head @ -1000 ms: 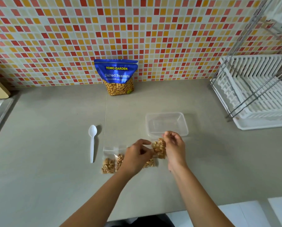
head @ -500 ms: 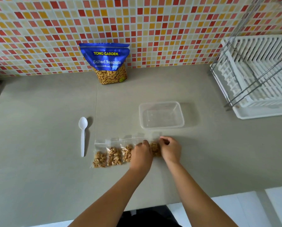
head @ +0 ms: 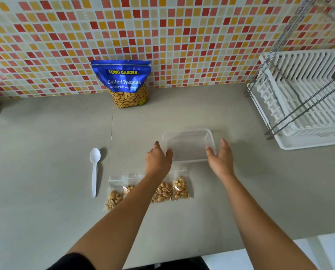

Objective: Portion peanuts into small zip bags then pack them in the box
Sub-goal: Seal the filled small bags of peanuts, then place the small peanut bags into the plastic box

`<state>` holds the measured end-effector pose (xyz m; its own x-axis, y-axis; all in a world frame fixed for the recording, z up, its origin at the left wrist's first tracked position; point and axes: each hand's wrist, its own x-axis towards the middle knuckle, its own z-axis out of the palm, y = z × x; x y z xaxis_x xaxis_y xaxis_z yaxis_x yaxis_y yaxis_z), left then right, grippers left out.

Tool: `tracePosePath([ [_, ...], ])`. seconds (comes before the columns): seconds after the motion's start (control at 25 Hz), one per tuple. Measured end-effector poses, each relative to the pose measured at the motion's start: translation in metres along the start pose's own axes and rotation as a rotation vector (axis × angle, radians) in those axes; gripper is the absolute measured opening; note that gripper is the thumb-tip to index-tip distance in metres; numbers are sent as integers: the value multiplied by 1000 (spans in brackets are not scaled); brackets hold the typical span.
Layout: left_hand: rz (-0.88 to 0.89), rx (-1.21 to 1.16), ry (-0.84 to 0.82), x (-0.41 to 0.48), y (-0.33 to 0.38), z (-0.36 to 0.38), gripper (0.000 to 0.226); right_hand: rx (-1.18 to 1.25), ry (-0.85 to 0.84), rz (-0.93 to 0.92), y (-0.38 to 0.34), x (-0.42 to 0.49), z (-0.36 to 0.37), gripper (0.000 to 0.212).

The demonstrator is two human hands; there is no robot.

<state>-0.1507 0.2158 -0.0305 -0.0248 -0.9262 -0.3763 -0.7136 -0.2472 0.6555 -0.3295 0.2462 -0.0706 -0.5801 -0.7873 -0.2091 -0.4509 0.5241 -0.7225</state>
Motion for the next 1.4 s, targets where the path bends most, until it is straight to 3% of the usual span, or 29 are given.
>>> tracePosePath([
  [0.16,-54,-95,-69,3,9,4,46,-28,-81,-2,-8,4,5,55],
  [0.28,-65,-139,-25,11,-1,-12,50,6,-86,-32,-24,-1,14,53],
  [0.56,-198,-206,93,33,-70,-83,56,45,-287,-146,-73,-30,77,54],
  [0.92,-206,-183,63,38,-94,-94,61,-9,-364,-135,-79,-39,95,56],
  [1.16,-187,-67,128,32,-79,-101,54,-40,-335,-127,-87,-45,89,57],
  [1.28,-131,-52,261,26,-67,-112,49,-14,-257,-192,-98,-49,80,54],
  [1.32,-101,-90,310,27,-62,-116,45,20,-212,-209,-103,-50,75,52],
  [1.4,-76,-384,337,33,-55,-124,36,138,-133,-193,-116,-49,63,47],
])
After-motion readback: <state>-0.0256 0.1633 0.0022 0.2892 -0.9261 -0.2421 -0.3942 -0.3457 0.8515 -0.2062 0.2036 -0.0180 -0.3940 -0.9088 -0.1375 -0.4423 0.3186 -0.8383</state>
